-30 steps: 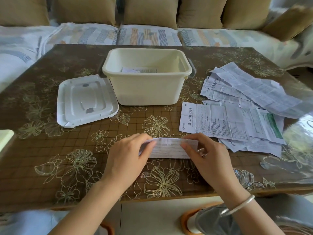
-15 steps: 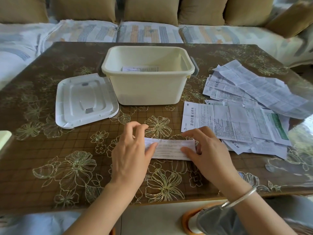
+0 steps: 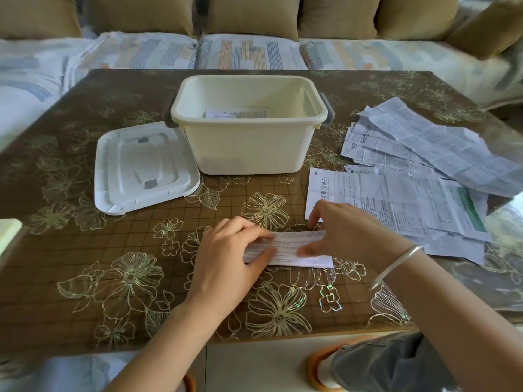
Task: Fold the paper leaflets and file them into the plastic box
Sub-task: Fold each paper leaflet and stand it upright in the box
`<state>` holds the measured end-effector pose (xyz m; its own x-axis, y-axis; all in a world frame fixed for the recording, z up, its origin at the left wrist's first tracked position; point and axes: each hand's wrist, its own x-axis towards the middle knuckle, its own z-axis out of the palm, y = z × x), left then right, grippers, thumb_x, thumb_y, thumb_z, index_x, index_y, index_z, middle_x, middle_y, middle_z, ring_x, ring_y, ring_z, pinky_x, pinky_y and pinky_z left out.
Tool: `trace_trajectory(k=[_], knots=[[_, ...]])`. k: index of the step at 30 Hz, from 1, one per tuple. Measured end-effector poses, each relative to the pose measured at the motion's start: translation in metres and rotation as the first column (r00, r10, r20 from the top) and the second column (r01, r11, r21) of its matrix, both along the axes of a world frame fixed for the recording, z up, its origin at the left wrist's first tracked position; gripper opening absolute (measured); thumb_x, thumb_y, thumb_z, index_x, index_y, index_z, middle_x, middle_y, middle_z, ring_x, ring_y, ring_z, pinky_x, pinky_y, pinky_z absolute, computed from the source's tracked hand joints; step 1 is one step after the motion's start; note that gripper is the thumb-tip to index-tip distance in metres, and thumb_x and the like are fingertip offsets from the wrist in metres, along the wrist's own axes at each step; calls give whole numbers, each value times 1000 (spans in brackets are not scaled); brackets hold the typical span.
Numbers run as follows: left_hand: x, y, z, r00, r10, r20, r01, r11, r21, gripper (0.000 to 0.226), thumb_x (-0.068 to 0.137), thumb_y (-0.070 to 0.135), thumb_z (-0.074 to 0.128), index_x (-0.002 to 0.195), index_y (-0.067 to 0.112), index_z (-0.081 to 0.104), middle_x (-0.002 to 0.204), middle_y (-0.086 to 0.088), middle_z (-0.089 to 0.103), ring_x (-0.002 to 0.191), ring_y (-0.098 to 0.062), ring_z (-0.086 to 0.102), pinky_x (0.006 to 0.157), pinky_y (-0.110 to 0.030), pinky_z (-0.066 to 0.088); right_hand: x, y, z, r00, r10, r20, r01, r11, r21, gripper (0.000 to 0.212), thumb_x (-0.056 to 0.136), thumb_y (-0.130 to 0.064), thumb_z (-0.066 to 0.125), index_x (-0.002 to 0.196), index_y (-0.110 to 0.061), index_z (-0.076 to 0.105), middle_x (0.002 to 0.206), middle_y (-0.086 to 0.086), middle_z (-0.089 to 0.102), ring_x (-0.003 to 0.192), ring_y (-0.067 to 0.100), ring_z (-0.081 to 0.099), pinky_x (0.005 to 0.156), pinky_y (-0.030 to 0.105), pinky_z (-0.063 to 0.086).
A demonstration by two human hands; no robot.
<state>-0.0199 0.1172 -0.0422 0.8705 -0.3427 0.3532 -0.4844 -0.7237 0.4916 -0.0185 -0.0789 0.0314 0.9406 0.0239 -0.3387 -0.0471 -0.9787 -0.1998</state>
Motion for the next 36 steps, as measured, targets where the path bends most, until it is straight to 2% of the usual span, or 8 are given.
trace_trajectory(k=[5, 8, 11, 15, 19, 23, 30, 36], knots=[[2, -1, -1, 997, -25, -69, 26, 999, 24, 47, 75, 66, 49, 108, 40, 70, 95, 21, 52, 90, -6, 48, 81, -33, 40, 3, 0, -1, 999, 42, 8, -42, 999, -25, 40, 74, -57, 70, 91, -21, 63, 85, -6, 61, 74, 12, 53, 64, 24, 43], [1, -3, 1, 996, -17, -82, 21, 998, 55, 49, 72, 68, 48, 109, 43, 67, 95, 20, 50, 91, -6, 46, 81, -33, 38, -3, -3, -1, 999, -33, 2, 32, 979, 199, 29, 81, -46, 68, 85, -17, 64, 77, -5, 65, 59, 7, 58, 51, 18, 43], [2, -3, 2, 995, -20, -97, 25, 998, 53, 52, 70, 69, 47, 110, 42, 67, 96, 19, 49, 92, -6, 46, 80, -32, 37, -16, 1, 1, 965, -206, -160, 259, 699, 667, 41, 81, -47, 61, 93, -7, 65, 81, 3, 73, 67, 11, 71, 62, 25, 58], [2, -2, 4, 996, -32, -88, 36, 999, 40, 49, 68, 67, 48, 102, 37, 68, 92, 19, 48, 85, -6, 40, 73, -29, 26, -37, 9, -10, 949, -271, -160, 260, 389, 884, 55, 83, -55, 47, 99, -8, 70, 94, 2, 74, 91, 13, 70, 81, 33, 57], [3, 2, 5, 995, -50, -92, 52, 999, 16, 49, 67, 65, 48, 101, 37, 69, 88, 25, 43, 82, -7, 38, 71, -30, 24, -58, 17, -34, 946, -208, 248, -50, 662, 748, 31, 96, -43, 45, 109, -30, 70, 100, -16, 72, 94, -1, 65, 81, 23, 51], [6, 4, 12, 983, -49, -178, 56, 998, 36, 58, 64, 64, 47, 106, 29, 66, 96, 21, 52, 89, -10, 50, 77, -32, 39, -61, 25, -56, 828, 0, 561, -318, 824, 469, 31, 96, -29, 47, 120, -25, 66, 125, -15, 62, 117, -6, 53, 97, 22, 47], [2, 27, 19, 941, -170, -293, 142, 983, -117, 71, 82, 24, 74, 141, 42, 40, 124, 26, 47, 108, 6, 48, 91, -13, 41, -64, 32, -64, 752, 218, 622, -376, 917, 134, 38, 93, -26, 47, 128, -20, 60, 133, -7, 58, 127, 8, 50, 99, 32, 47], [6, 54, 14, 951, -280, 130, 266, 957, 113, 11, 81, 28, 74, 91, 26, 77, 110, 12, 62, 108, -5, 55, 85, -26, 51, -62, 39, -59, 735, 238, 635, -350, 935, 55, 33, 92, -27, 46, 114, -17, 68, 119, -4, 63, 110, 14, 59, 86, 31, 52]])
